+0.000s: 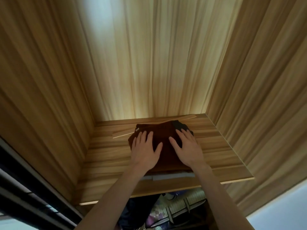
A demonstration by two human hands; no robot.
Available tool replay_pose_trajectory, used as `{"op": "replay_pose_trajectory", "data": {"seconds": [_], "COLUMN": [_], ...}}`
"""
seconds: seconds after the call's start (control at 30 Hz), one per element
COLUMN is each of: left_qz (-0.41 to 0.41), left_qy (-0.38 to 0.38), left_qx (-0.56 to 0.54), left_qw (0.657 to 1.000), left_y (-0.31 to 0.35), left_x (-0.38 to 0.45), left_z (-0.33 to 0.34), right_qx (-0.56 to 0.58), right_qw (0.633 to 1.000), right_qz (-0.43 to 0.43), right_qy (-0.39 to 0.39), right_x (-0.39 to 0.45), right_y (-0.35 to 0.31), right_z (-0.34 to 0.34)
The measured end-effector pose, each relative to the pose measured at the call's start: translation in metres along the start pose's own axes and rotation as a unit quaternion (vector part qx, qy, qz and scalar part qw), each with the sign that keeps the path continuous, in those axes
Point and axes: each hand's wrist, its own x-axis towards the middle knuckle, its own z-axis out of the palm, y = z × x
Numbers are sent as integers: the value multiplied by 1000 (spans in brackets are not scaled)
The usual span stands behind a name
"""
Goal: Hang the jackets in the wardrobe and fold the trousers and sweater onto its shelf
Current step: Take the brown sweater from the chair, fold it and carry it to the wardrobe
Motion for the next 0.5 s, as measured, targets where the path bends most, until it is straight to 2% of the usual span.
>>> {"op": "replay_pose_trajectory", "data": {"seconds": [0.07, 0.23, 0.5], "left_qz": [12, 24, 19], "left_qy": [-24, -1, -45], "left_qx": [13, -1, -5], "left_qw": [1000, 1000, 999], "left_y": [-16, -35, -30], "left_x": [-4, 4, 7], "left_z": [18, 42, 30], "right_qx": [11, 26, 30], "right_qw": [999, 999, 998], "right_qz": [20, 34, 35], "right_qy": [-24, -34, -31], "right_x": [-6, 0, 1], "right_y": [12, 25, 23], "right_z": [12, 22, 19]}}
